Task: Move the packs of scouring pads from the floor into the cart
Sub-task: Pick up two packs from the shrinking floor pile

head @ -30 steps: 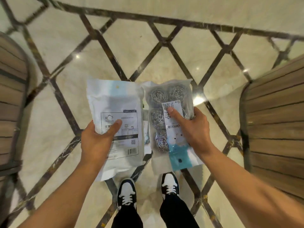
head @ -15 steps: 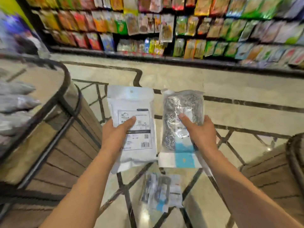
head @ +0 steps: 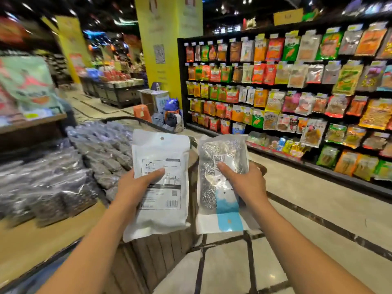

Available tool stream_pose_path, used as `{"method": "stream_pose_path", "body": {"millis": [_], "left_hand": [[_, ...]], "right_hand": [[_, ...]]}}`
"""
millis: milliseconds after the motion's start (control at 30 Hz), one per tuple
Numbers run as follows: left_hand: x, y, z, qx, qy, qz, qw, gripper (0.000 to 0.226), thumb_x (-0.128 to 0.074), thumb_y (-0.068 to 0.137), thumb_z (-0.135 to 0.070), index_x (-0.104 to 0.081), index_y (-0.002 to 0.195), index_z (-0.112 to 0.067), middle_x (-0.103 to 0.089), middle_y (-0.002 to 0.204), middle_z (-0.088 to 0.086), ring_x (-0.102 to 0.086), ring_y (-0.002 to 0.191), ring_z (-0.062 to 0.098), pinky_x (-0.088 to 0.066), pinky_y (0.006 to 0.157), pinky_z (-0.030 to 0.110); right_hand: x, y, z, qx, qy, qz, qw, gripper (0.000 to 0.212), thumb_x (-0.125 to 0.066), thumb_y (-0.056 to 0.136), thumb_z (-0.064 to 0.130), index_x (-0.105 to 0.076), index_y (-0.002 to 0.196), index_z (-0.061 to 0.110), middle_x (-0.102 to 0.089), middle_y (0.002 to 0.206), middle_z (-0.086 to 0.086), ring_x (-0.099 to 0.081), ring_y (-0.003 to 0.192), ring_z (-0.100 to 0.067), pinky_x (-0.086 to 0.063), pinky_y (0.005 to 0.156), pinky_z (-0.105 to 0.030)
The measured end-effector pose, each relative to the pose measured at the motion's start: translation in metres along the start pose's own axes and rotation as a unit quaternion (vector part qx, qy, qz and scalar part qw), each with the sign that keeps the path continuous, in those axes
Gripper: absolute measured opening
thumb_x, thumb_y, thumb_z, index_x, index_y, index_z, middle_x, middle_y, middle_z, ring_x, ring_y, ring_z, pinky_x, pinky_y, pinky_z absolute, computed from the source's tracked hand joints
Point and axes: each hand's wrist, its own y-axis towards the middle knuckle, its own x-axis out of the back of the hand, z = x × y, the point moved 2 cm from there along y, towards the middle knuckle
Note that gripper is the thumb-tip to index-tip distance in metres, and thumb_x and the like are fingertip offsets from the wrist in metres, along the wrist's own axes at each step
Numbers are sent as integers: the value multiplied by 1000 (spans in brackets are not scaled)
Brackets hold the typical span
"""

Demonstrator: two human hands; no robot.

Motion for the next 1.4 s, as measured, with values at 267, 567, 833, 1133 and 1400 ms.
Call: {"method": "stream_pose_path", "body": {"millis": [267,567,833,1133,1400], "left_hand": [[196,-80,-6,3,-21,-204,979,33,-87,78,-20,-75,108,-13,-81,86,3,-79,72,23,-59,60,32],[415,-213,3,-19,-57,-353,934,33,-85,79,-15,-74,110,-8,-81,89,8,-79,79,28,-63,71,40],[588,-351,15,-14,-78,-466,881,32,-85,79,-15,-74,109,-9,-81,86,7,-79,72,28,-60,57,33],[733,-491,42,-6,-98,-591,801,30,-85,80,-16,-76,107,-9,-81,91,9,-79,80,31,-61,73,41],[828,-577,66,-7,-110,-689,716,24,-84,80,-16,-76,102,-13,-81,89,8,-78,79,31,-60,70,38]], "right_hand": [[-160,-95,64,65,4,201,977,62,-82,67,71,-65,108,28,-74,104,7,-71,97,-21,-60,87,-41],[-309,-263,139,122,20,321,939,59,-83,70,67,-69,106,23,-75,101,-2,-71,96,-26,-58,85,-42],[-434,-466,188,158,7,442,883,68,-81,65,73,-68,108,21,-75,99,2,-72,91,-22,-60,82,-43],[-535,-676,222,196,30,565,801,100,-80,72,70,-46,149,16,-57,145,-4,-57,129,-30,-47,96,-35],[-628,-825,246,244,33,656,713,101,-79,72,70,-43,152,19,-53,150,-3,-54,133,-30,-47,105,-42]]}}
